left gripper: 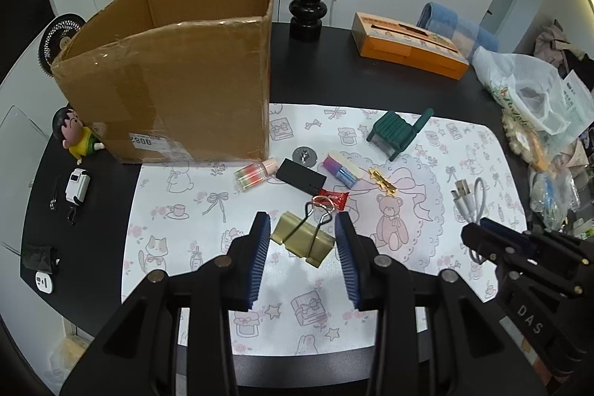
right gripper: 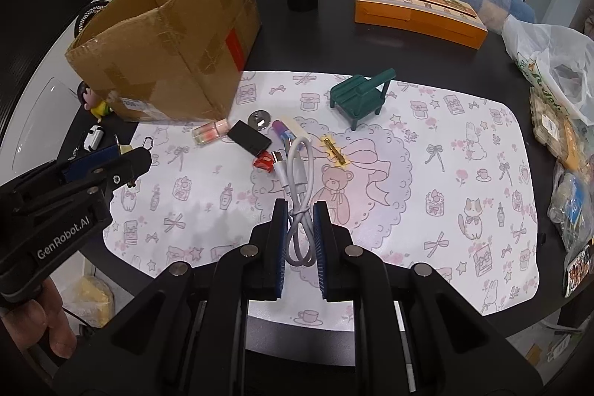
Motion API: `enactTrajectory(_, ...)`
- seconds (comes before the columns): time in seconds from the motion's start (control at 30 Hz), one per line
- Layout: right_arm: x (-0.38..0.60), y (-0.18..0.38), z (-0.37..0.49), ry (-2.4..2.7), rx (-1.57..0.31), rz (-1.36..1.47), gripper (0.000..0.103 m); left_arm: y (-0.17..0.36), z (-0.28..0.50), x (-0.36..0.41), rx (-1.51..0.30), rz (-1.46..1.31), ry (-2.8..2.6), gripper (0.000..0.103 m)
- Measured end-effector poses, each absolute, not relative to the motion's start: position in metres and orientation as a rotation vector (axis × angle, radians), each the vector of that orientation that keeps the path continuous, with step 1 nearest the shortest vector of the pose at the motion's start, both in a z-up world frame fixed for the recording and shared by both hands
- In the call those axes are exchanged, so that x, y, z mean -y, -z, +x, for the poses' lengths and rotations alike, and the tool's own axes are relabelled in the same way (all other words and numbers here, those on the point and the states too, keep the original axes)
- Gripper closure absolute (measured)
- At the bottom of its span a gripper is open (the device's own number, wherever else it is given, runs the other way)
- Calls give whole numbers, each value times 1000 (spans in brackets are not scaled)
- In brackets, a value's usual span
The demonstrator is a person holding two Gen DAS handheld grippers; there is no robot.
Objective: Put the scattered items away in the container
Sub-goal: 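Carry the binder clip and USB cable with both tools over the cardboard box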
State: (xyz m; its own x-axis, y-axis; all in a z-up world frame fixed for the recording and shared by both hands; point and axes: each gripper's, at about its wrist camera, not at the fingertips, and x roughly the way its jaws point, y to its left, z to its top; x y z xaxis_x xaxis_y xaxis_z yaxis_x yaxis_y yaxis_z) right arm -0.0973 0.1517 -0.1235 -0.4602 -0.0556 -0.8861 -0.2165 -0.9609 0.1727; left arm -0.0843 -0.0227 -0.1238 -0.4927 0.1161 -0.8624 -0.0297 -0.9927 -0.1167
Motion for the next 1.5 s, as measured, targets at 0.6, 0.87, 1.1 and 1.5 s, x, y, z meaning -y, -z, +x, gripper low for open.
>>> enactTrajectory(0.6, -128, 74, -128, -2685, -343, -1534, 89, 86, -100, 59, 186, -1490, -2698, 68)
enactTrajectory(0.87, -112, 47, -175, -2757, -329, -1519, 89, 64, -123, 83, 209, -1468, -2742, 68)
enactTrajectory(1.1, -99, 32, -225, -2804, -307, -1518, 89, 51, -156, 111, 232, -1464, -2781, 68)
enactTrajectory(1.5, -69, 21, -318, -2863, -248, -1565, 89, 46, -225, 162, 257, -1493, -2821, 68)
